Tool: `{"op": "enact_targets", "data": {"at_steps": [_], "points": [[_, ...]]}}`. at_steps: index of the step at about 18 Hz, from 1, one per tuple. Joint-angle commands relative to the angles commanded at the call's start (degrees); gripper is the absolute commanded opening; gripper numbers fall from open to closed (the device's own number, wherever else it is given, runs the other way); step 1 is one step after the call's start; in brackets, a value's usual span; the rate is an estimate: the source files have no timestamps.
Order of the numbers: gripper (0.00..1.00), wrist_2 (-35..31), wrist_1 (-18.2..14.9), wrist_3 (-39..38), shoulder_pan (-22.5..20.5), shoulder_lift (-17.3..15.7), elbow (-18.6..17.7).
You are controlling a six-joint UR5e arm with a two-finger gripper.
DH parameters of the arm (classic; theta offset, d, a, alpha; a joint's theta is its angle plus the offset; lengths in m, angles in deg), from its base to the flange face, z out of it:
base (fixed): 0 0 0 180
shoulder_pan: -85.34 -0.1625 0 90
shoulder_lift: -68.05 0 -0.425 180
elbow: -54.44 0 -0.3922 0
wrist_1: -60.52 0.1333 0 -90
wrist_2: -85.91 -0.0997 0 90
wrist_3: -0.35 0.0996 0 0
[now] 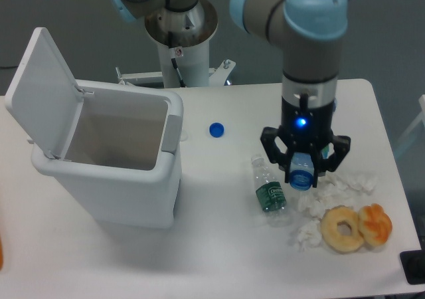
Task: Place the plastic bottle in the trash can
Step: 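Lift the held bottle and carry it over the open white bin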
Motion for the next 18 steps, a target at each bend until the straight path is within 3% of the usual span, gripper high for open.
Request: {"op": "enact_targets", "data": {"at_steps": [8, 12, 18], "points": [[0.11, 6.3, 0.0, -3.5, 5.5, -3.6, -0.8], [0.15, 8.6, 2.6, -11.9, 9.7, -5.2, -0.7], [0.15, 12.6, 2.9, -18.0, 11.4, -8.4, -1.0]]}}
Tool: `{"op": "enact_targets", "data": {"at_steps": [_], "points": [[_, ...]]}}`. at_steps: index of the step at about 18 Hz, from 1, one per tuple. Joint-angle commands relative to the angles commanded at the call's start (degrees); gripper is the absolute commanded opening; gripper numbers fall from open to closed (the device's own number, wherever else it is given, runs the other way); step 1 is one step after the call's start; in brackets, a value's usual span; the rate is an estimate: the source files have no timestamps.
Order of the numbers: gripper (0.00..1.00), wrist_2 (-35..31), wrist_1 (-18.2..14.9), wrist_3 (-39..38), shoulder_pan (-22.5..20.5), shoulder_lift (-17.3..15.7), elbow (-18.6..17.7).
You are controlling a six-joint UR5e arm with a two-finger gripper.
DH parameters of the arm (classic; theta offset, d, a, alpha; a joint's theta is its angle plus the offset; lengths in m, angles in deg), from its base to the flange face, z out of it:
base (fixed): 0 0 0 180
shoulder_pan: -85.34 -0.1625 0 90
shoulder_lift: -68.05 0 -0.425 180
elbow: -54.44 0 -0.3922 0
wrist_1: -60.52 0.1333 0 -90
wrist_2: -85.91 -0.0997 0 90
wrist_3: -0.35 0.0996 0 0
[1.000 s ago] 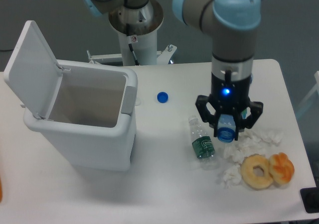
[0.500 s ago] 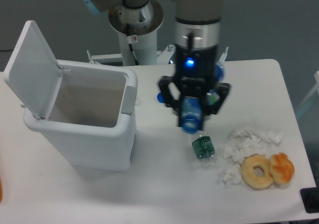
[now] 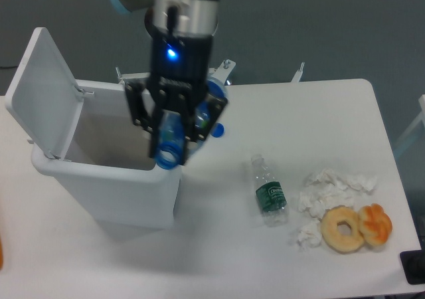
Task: Place the plastic bottle in the trash can
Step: 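Lift the held bottle and carry it over the open white bin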
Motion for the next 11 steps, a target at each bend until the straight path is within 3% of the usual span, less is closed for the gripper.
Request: {"op": "enact_targets", "data": {"at_steps": [11], "points": [[0.21, 0.4, 7.2, -9.3, 6.9, 3.5, -0.2]]}}
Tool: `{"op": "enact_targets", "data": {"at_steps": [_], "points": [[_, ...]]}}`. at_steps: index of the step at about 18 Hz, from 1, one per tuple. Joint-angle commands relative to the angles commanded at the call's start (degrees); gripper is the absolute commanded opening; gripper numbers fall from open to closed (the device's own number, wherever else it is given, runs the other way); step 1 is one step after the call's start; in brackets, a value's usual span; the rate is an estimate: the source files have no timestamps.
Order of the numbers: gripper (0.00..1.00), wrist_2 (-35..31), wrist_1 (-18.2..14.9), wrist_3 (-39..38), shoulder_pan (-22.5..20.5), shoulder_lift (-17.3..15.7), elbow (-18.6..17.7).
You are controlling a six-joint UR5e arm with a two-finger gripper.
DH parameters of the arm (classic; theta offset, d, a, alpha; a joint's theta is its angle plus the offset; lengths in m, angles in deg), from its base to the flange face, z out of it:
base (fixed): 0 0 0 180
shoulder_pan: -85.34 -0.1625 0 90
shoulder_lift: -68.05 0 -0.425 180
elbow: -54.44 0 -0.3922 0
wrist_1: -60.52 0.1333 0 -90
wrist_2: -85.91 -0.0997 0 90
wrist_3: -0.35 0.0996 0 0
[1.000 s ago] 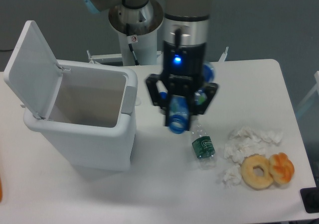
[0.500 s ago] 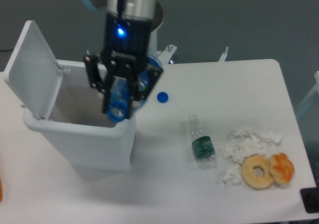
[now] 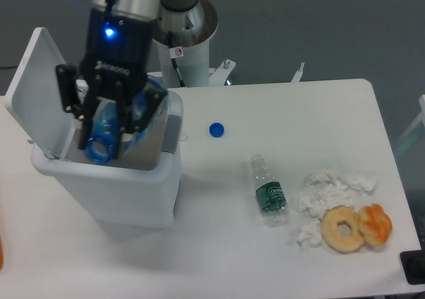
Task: Place the plastic bottle in the trash can
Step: 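Lower the bottle into the bin and open the gripper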
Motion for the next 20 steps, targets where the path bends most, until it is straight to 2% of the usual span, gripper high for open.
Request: {"op": "enact_targets", "data": {"at_steps": [7, 14, 20], "points": [[0.24, 0.3, 1.6, -0.2, 0.6, 1.1, -0.5], [0.53, 1.4, 2.9, 1.0, 0.6, 1.0, -2.8], [0.61, 1.5, 3.3, 1.0, 1.1, 0.9, -2.7]]}}
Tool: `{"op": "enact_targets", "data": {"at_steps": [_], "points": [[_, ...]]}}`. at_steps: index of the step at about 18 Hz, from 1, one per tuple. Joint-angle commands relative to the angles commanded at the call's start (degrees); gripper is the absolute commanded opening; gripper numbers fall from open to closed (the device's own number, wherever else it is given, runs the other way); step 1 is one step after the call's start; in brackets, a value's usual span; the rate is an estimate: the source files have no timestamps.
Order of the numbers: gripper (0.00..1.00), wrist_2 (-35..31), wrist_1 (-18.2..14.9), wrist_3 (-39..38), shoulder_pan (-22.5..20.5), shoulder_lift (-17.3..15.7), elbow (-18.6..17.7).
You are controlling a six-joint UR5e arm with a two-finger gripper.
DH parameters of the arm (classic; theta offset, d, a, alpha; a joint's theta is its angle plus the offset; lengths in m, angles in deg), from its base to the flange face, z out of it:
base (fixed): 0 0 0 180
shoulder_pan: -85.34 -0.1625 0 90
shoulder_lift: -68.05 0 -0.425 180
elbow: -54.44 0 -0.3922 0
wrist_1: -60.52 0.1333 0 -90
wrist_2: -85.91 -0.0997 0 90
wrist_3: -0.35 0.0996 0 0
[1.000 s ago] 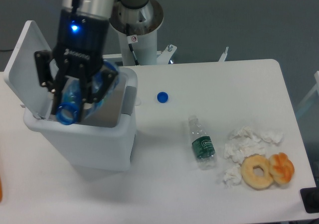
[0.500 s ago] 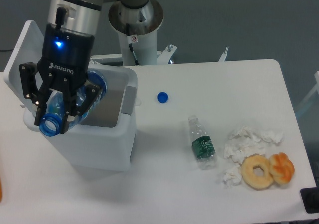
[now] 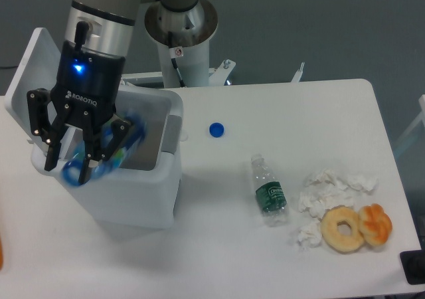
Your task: Place the plastic bottle in the trash can
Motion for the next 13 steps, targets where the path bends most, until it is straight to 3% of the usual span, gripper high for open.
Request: {"op": "enact_targets", "data": {"at_steps": [2, 3, 4, 9, 13], "points": [[0.70, 0.0, 0.0, 0.1, 0.0, -0.2, 0.0], [0.80, 0.1, 0.0, 0.1, 0.0, -0.2, 0.1], [0.99, 0.2, 0.0, 0.0, 0.0, -0.2, 0.1], [1.00, 0.0, -0.3, 0.3, -1.0, -0.4, 0.0], [1.00, -0.3, -0.5, 2.5, -7.9, -0.4, -0.3]]}}
